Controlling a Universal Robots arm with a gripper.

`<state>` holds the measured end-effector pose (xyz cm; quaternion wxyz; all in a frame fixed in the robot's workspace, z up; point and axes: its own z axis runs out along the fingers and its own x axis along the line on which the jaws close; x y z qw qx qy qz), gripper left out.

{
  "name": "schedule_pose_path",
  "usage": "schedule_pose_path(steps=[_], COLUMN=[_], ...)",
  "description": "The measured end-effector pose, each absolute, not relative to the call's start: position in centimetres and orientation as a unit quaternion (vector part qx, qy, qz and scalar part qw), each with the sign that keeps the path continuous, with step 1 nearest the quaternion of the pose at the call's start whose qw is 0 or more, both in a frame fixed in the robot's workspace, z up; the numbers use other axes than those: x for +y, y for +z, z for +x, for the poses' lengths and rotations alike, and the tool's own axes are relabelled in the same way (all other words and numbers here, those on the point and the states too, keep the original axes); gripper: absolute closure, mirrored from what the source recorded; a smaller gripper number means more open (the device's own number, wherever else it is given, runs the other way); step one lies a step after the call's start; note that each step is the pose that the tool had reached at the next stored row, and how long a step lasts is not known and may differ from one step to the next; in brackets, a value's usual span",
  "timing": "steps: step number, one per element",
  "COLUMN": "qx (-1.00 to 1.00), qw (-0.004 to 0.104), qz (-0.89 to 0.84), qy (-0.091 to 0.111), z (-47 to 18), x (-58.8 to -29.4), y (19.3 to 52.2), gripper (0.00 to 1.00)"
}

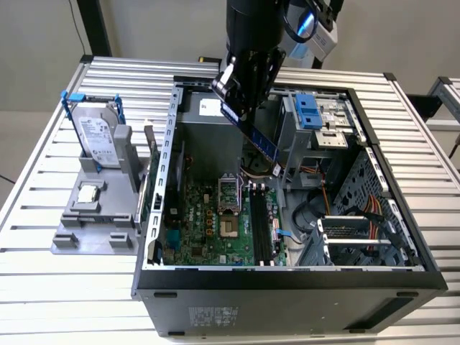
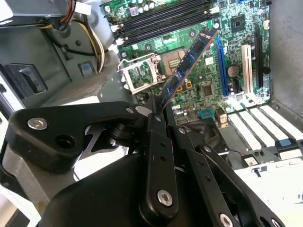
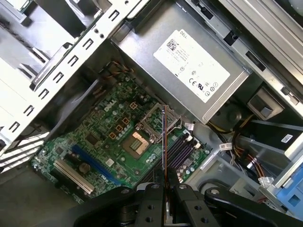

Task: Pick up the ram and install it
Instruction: 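Insert the ram into the slot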

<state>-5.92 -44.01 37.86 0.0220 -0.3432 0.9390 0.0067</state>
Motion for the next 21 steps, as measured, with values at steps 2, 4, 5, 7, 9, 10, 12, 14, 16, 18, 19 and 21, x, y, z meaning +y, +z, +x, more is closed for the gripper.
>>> schedule_pose_path(steps=[2,4,5,7,9,10,12,14,16,18,19,21], qx=[0.94,0.941,0.941,0.941,0.941,0.941,0.941,0.941,0.941,0.941,0.941,0.941], qw=[0.022,0.022,0.022,0.022,0.022,0.022,0.022,0.022,0.022,0.022,0.022,0.022], qz=[-0.341,-0.339,-0.338,-0.337,-0.337,-0.337,-0.337,-0.337,-0.337,-0.337,-0.337,-0.337], qy=[0.007,0.007,0.007,0.007,0.007,0.007,0.007,0.007,0.007,0.007,0.007,0.007], z=[-5.92,-5.91,-5.91,-5.91,-5.99,-6.03,-6.12,-6.22,-6.31,-6.41,-6.43,-6.43], x=[-44.01,-44.01,-44.01,-44.01,-44.0,-44.0,-44.01,-44.0,-44.01,-44.01,-44.01,-44.01], y=[37.86,37.86,37.86,37.86,37.86,37.86,37.86,37.86,37.86,37.86,37.86,37.86], gripper=[1.0,1.0,1.0,1.0,1.0,1.0,1.0,1.0,1.0,1.0,1.0,1.0])
